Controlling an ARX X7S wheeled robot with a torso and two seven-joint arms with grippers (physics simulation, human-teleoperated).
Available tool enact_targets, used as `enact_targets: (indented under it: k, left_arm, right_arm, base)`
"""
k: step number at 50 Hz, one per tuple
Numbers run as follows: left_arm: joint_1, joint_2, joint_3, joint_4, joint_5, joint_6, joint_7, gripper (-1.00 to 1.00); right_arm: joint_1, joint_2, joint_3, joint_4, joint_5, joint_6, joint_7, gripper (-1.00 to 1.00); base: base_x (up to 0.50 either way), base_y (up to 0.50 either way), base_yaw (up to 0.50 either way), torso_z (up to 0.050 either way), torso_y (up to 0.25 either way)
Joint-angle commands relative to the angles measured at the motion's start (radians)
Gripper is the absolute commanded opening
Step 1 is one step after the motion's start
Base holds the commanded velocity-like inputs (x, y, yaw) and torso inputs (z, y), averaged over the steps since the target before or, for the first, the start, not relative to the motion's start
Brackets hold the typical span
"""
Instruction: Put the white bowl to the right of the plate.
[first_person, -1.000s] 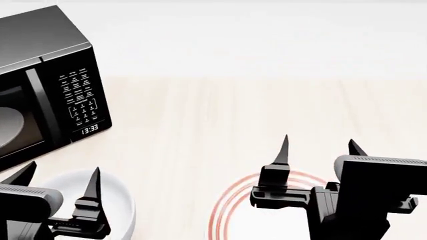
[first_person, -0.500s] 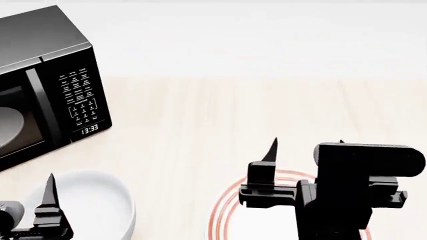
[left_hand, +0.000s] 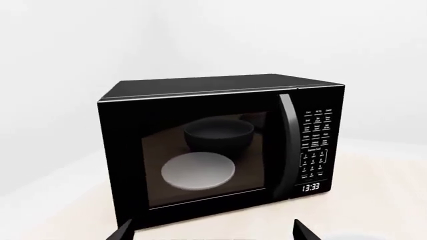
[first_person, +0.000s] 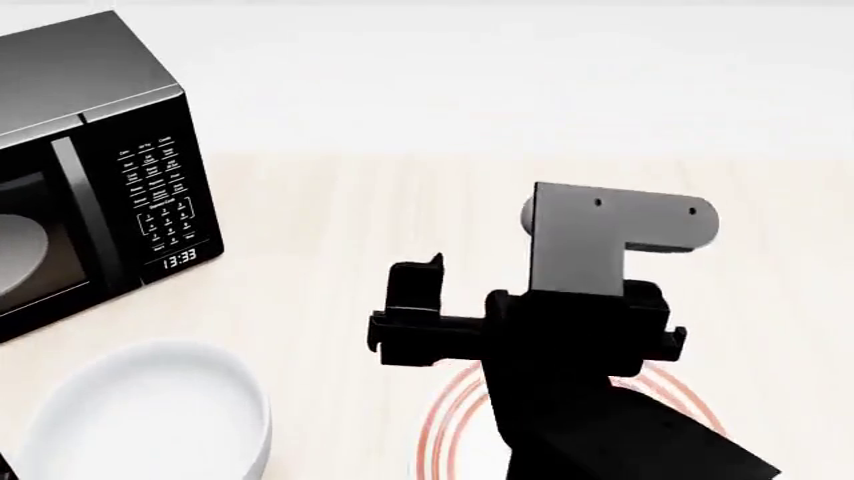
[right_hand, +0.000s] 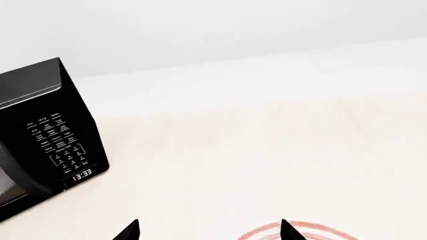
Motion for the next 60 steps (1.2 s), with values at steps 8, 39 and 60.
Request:
enact_targets:
  k: [8,39,60]
  left_arm:
    - [0.046,-0.01,-0.059,-0.001,-0.006,0.046,-0.029,1.0]
    - [0.097,-0.014,-0.133,0.066,-0.045,0.06,-0.066,1.0]
    - [0.113,-0.019,-0.134,0.076,-0.059,0.075,-0.068,1.0]
  right_arm:
    - [0.315,-0.019,-0.507,0.573,0.654,-0.259,0.571,1.0]
    - [0.475,-0.027,-0.92,0.985,1.088,-0.651,0.589,1.0]
    - [0.579,-0.029,-1.334,1.029,1.345,-1.066,0.527,1.0]
  base:
    - [0.0,0.0,0.0,0.0,0.0]
    - [0.0,0.0,0.0,0.0,0.0]
    - [0.0,0.0,0.0,0.0,0.0]
